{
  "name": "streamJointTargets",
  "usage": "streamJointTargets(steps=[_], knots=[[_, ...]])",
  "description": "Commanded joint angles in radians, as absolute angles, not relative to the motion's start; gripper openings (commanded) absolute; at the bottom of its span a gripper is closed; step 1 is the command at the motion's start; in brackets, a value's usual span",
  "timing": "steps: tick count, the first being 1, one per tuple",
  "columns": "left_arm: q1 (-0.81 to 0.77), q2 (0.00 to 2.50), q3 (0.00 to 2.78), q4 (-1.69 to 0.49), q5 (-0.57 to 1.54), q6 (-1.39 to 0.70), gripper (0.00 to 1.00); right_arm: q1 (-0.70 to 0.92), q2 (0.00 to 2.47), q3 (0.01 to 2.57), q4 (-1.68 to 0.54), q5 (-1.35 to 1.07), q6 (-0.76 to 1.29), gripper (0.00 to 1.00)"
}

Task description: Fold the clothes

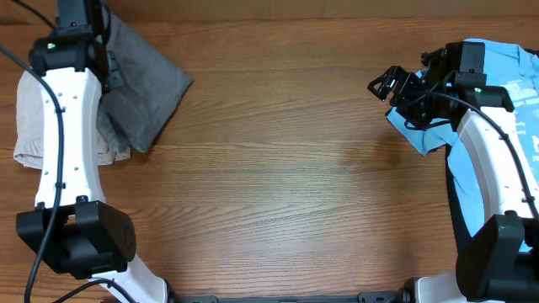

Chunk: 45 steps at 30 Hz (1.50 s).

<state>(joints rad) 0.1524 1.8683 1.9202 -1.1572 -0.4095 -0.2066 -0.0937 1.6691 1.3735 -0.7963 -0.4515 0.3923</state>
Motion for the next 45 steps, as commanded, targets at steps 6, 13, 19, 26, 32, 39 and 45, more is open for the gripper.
streamJointTargets(steps=[6, 13, 19, 26, 32, 39, 45], knots=[[0.211, 1.86, 2.015, -1.175, -0.428, -0.27, 0.04, -0.095, 1.672, 1.374, -0.792, -0.445, 0.394, 1.0], [0.259, 1.86, 2.022, -1.182, -0.406, -0.321, 0.04, -0.095, 1.672, 1.374, -0.792, -0.445, 0.393, 1.0], [0.302, 1.86, 2.02, -1.177, -0.398, -0.329, 0.04, -0.095, 1.672, 1.374, -0.792, -0.445, 0.393, 1.0], [0.348, 1.872, 2.013, -1.179, -0.391, -0.375, 0.04, -0.095, 1.672, 1.374, -0.792, -0.445, 0.393, 1.0], [0.373, 1.899, 1.965, -1.166, -0.393, -0.379, 0.04, -0.095, 1.672, 1.374, -0.792, -0.445, 0.393, 1.0], [0.442, 1.923, 1.949, -1.168, -0.394, -0.416, 0.04, -0.095, 1.672, 1.374, -0.792, -0.445, 0.393, 1.0], [0.493, 1.956, 1.948, -1.168, -0.391, -0.416, 0.05, -0.095, 1.672, 1.374, -0.792, -0.445, 0.393, 1.0]])
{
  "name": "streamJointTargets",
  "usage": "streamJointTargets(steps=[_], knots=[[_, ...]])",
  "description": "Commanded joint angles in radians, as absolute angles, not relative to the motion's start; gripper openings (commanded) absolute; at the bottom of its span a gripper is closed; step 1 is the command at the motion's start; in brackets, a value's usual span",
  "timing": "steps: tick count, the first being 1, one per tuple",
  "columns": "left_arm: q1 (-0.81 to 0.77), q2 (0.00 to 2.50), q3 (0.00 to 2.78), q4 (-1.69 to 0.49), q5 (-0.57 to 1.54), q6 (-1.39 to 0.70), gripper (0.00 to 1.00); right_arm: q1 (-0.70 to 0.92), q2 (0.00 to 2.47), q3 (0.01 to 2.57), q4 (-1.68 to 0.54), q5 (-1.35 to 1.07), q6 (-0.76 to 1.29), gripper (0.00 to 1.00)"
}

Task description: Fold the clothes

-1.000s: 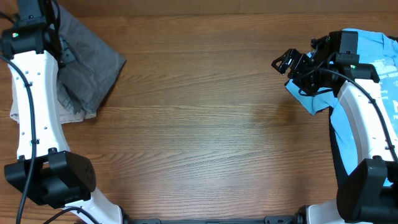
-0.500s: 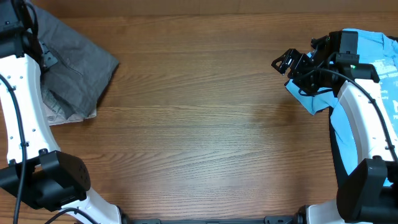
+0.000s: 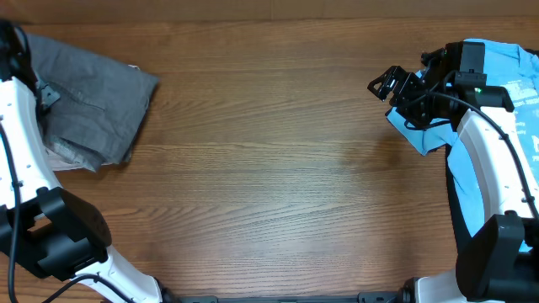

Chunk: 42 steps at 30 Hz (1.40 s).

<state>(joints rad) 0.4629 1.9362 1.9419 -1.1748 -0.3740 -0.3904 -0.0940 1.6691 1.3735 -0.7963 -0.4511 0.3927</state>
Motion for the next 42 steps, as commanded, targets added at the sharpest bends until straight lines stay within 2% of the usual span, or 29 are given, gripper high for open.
streamJointTargets(steps=[1, 4, 5, 6, 9, 11, 12, 18, 20, 21, 22, 23, 29, 34, 42], knots=[[0.5, 1.964, 1.948, -1.167, -0.391, -0.416, 0.05, -0.095, 1.672, 1.374, -0.792, -0.445, 0.393, 1.0], [0.515, 1.992, 1.948, -1.152, -0.392, -0.415, 0.06, -0.095, 1.672, 1.374, -0.792, -0.445, 0.393, 1.0], [0.519, 2.0, 1.948, -1.146, -0.392, -0.415, 0.12, -0.095, 1.672, 1.374, -0.792, -0.445, 0.394, 1.0], [0.525, 2.007, 1.948, -1.139, -0.392, -0.415, 0.24, -0.095, 1.672, 1.374, -0.792, -0.445, 0.393, 1.0], [0.543, 2.014, 1.948, -1.132, -0.392, -0.414, 0.68, -0.095, 1.672, 1.374, -0.792, -0.445, 0.394, 1.0], [0.553, 2.013, 1.951, -1.125, -0.391, -0.411, 0.95, -0.095, 1.672, 1.374, -0.792, -0.445, 0.393, 1.0], [0.558, 2.013, 1.956, -1.126, -0.39, -0.411, 1.0, -0.095, 1.672, 1.374, -0.792, -0.445, 0.393, 1.0], [0.572, 1.995, 1.979, -1.142, -0.189, -0.397, 1.0, -0.095, 1.672, 1.374, -0.792, -0.445, 0.393, 1.0], [0.572, 1.995, 1.979, -1.148, -0.129, -0.397, 0.88, -0.095, 1.672, 1.374, -0.792, -0.445, 0.394, 1.0], [0.573, 1.995, 1.979, -1.156, -0.095, -0.397, 0.66, -0.095, 1.672, 1.374, -0.792, -0.445, 0.394, 1.0], [0.573, 1.996, 1.977, -1.167, -0.065, -0.397, 0.21, -0.095, 1.672, 1.374, -0.792, -0.445, 0.393, 1.0], [0.573, 1.996, 1.977, -1.18, -0.03, -0.396, 0.04, -0.095, 1.672, 1.374, -0.792, -0.445, 0.393, 1.0], [0.555, 1.996, 1.966, -1.243, 0.187, -0.314, 0.04, -0.095, 1.672, 1.374, -0.792, -0.445, 0.393, 1.0], [0.53, 2.001, 1.934, -1.279, 0.181, -0.286, 0.04, -0.095, 1.672, 1.374, -0.792, -0.445, 0.394, 1.0], [0.518, 2.003, 1.712, -1.177, 0.177, -0.288, 0.04, -0.095, 1.672, 1.374, -0.792, -0.445, 0.394, 1.0]])
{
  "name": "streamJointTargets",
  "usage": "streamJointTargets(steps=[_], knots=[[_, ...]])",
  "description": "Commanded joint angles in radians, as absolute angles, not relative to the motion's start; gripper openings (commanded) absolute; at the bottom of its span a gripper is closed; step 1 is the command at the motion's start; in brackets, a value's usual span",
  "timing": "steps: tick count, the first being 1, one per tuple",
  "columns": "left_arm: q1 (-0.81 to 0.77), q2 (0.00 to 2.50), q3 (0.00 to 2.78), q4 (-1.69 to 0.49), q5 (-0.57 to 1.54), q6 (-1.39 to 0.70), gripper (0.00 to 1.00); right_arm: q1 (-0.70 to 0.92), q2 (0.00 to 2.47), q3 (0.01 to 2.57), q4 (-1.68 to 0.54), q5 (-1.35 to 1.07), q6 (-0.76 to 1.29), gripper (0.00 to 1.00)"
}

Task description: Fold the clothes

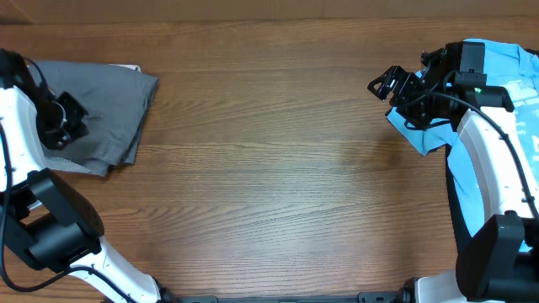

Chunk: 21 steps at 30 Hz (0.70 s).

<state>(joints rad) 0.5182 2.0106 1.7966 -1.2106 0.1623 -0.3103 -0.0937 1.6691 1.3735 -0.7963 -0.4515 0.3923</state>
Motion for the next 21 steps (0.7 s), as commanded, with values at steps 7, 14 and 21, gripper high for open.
streamJointTargets(steps=[7, 14, 21], knots=[[0.516, 2.003, 1.546, -1.07, 0.177, -0.289, 0.04, -0.095, 1.672, 1.374, -0.792, -0.445, 0.393, 1.0], [0.516, 1.977, 1.635, -1.135, 0.234, -0.274, 0.04, -0.095, 1.672, 1.374, -0.792, -0.445, 0.394, 1.0], [0.465, 1.839, 1.843, -1.276, 0.391, -0.239, 0.04, -0.095, 1.672, 1.374, -0.792, -0.445, 0.393, 1.0]])
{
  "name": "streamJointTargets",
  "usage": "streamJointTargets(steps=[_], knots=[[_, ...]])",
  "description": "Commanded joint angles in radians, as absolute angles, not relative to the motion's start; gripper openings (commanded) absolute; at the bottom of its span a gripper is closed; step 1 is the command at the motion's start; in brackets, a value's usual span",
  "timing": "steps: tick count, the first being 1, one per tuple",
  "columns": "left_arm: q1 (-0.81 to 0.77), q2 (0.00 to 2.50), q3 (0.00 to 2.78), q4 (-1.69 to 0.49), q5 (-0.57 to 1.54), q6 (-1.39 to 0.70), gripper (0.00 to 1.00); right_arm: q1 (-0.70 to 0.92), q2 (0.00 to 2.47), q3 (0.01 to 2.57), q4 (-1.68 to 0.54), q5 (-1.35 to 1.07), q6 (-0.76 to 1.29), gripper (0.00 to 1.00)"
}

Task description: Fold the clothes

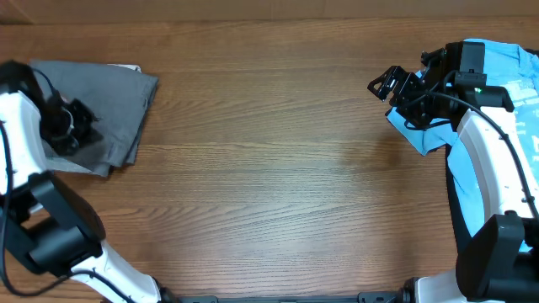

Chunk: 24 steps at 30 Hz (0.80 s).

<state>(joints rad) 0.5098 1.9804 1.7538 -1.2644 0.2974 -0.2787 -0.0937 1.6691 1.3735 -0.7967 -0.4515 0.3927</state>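
Observation:
A folded grey garment (118,97) lies flat at the table's far left, with a sliver of white cloth (128,67) showing at its top edge. My left gripper (77,128) hovers over the garment's left part and looks open, with no cloth lifted. A light blue shirt (524,80) lies bunched at the right edge, one corner (421,135) reaching toward the middle. My right gripper (384,84) stands open over bare wood just left of that shirt, holding nothing.
The wooden table (269,177) stretches between the two garments. A dark blue strip of cloth (451,198) shows beside the right arm's white link (493,168). The left arm's base (50,236) sits at the front left.
My left gripper has shifted slightly to the right and toward the front over the grey garment. The garment lies as it did. The right arm has not moved.
My left gripper was at the top left with the grey garment spread loosely over a beige one. Then the grey garment lay further left, covering the beige cloth. Later it lay flat and squared, my left gripper above it, where it remains. The right arm stayed still throughout.

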Motion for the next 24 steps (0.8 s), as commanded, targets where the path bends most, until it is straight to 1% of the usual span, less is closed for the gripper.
streamJointTargets(steps=[1, 3, 4, 7, 8, 9, 12, 13, 17, 24], knots=[[0.442, 1.8, 1.848, -1.268, 0.382, -0.238, 0.04, -0.095, 1.672, 1.374, -0.792, -0.445, 0.394, 1.0], [0.4, 1.739, 1.849, -1.245, 0.356, -0.23, 0.05, -0.095, 1.672, 1.374, -0.792, -0.445, 0.394, 1.0], [0.376, 1.71, 1.849, -1.23, 0.334, -0.223, 0.07, -0.095, 1.672, 1.374, -0.792, -0.445, 0.393, 1.0], [0.283, 1.635, 1.848, -1.182, 0.224, -0.204, 0.19, -0.095, 1.672, 1.374, -0.792, -0.445, 0.393, 1.0], [0.253, 1.621, 1.849, -1.171, 0.173, -0.204, 0.28, -0.095, 1.672, 1.374, -0.792, -0.445, 0.394, 1.0], [0.235, 1.614, 1.848, -1.165, 0.139, -0.205, 0.41, -0.095, 1.672, 1.374, -0.792, -0.445, 0.393, 1.0], [0.175, 1.61, 1.848, -1.158, 0.039, -0.207, 0.92, -0.095, 1.672, 1.374, -0.792, -0.445, 0.394, 1.0], [0.159, 1.613, 1.848, -1.16, 0.024, -0.206, 1.0, -0.095, 1.672, 1.374, -0.792, -0.445, 0.394, 1.0], [0.13, 1.626, 1.848, -1.204, 0.019, -0.205, 1.0, -0.095, 1.672, 1.374, -0.792, -0.445, 0.393, 1.0], [0.13, 1.629, 1.848, -1.204, 0.019, -0.206, 1.0, -0.095, 1.672, 1.374, -0.792, -0.445, 0.394, 1.0]])
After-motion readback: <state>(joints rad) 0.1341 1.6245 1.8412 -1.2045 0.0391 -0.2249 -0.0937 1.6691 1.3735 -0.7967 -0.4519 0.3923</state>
